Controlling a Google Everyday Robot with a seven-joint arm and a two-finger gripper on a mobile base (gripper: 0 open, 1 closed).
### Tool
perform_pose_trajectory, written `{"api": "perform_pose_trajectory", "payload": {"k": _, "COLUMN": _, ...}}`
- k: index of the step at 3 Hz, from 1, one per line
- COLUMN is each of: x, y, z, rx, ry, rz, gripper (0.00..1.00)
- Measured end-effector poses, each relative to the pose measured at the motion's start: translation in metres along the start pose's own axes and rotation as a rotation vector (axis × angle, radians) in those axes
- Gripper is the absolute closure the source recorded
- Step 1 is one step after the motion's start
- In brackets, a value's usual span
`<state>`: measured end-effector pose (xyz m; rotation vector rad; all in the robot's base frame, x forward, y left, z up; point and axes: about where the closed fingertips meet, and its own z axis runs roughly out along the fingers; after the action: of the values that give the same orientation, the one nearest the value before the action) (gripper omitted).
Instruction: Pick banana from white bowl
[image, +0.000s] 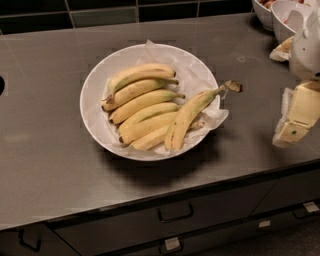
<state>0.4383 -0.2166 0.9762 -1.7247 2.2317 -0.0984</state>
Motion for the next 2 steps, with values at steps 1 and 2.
{"api": "perform_pose_trajectory", "payload": {"k": 1, "x": -0.005, "y": -0.005, "z": -0.002, "rx": 0.014, "ry": -0.007, "rz": -0.005, "gripper": 0.00}}
{"api": "perform_pose_trajectory", "payload": {"k": 2, "x": -0.028, "y": -0.018, "z": 0.000, "rx": 0.024, "ry": -0.003, "rz": -0.046, "gripper": 0.00}}
